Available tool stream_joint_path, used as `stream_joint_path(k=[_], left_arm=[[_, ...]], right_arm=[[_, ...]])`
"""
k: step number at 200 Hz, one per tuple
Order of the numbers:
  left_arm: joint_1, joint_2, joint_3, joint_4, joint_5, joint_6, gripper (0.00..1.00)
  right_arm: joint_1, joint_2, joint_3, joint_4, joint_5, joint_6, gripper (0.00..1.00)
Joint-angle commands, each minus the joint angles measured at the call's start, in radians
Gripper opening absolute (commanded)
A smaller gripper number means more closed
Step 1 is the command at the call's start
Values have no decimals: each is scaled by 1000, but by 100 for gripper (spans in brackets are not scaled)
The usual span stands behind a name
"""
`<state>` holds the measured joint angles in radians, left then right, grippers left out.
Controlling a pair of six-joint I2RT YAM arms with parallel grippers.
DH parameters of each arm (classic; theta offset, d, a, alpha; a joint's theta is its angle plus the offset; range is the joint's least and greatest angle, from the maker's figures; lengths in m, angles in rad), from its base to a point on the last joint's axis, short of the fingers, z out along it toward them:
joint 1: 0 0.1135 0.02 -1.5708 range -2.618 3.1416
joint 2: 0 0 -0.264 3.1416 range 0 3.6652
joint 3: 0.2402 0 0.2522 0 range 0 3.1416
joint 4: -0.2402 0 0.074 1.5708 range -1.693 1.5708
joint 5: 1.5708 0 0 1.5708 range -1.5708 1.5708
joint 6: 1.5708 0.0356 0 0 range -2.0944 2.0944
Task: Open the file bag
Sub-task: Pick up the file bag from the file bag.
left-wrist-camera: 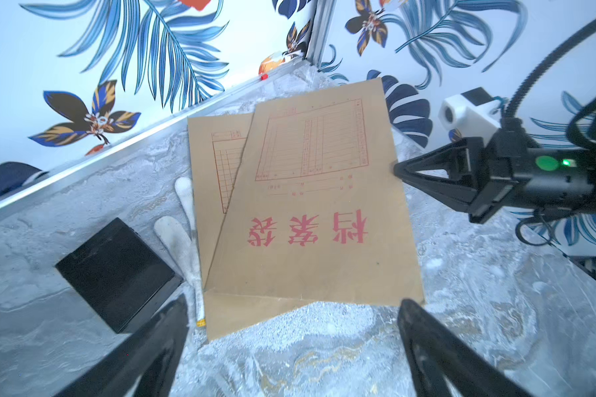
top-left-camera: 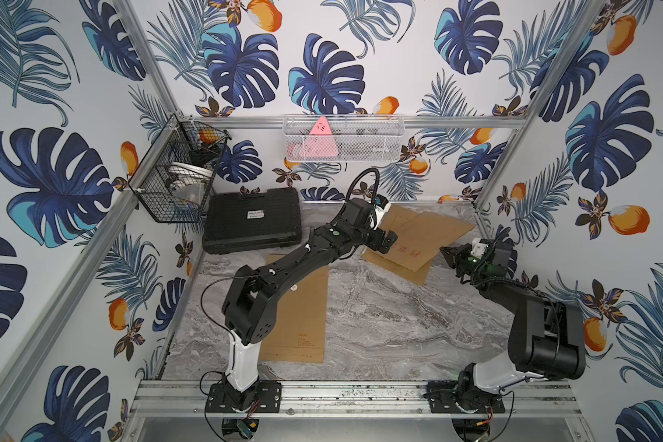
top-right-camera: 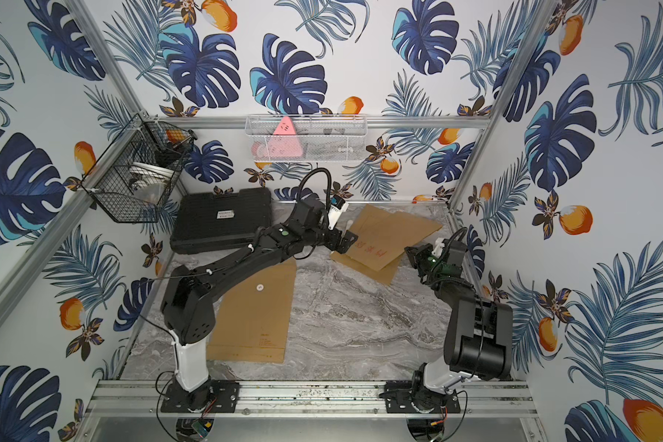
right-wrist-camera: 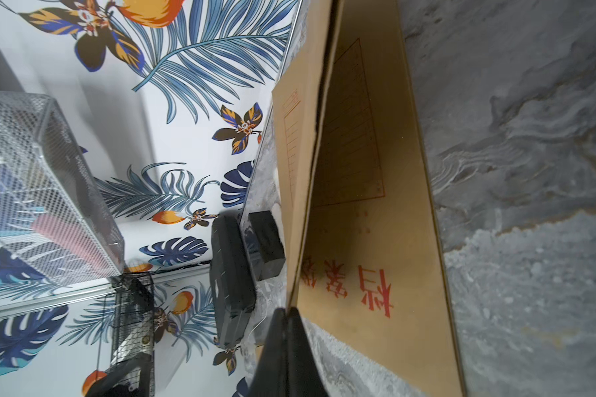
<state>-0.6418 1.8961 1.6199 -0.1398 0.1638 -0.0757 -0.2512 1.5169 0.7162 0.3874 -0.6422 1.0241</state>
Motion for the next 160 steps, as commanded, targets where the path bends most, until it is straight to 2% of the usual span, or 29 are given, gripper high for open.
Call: stream_joint_path(k=[1, 22, 33, 59, 78, 101, 160], left_arm=[[-2, -103, -217, 261, 19, 85, 99], [-4, -190, -430, 473, 105, 141, 99], [-13, -220, -517, 573, 105, 163, 99], [-52, -241, -616, 641, 151, 305, 98], [-92, -217, -619, 614, 135, 394, 96], [-120, -141, -566, 604, 52, 427, 95], [-131, 11, -404, 591, -45, 496, 83]], right_arm=[[0, -78, -34, 62, -22, 91, 0], [2, -173, -60, 34, -24, 121, 0], [4, -225, -71, 11, -18, 131, 0], [14, -321, -95, -36, 0, 151, 0], [24, -354, -106, -55, 3, 159, 0], [40, -364, -124, -32, -8, 187, 0], [69, -381, -119, -55, -11, 186, 0]])
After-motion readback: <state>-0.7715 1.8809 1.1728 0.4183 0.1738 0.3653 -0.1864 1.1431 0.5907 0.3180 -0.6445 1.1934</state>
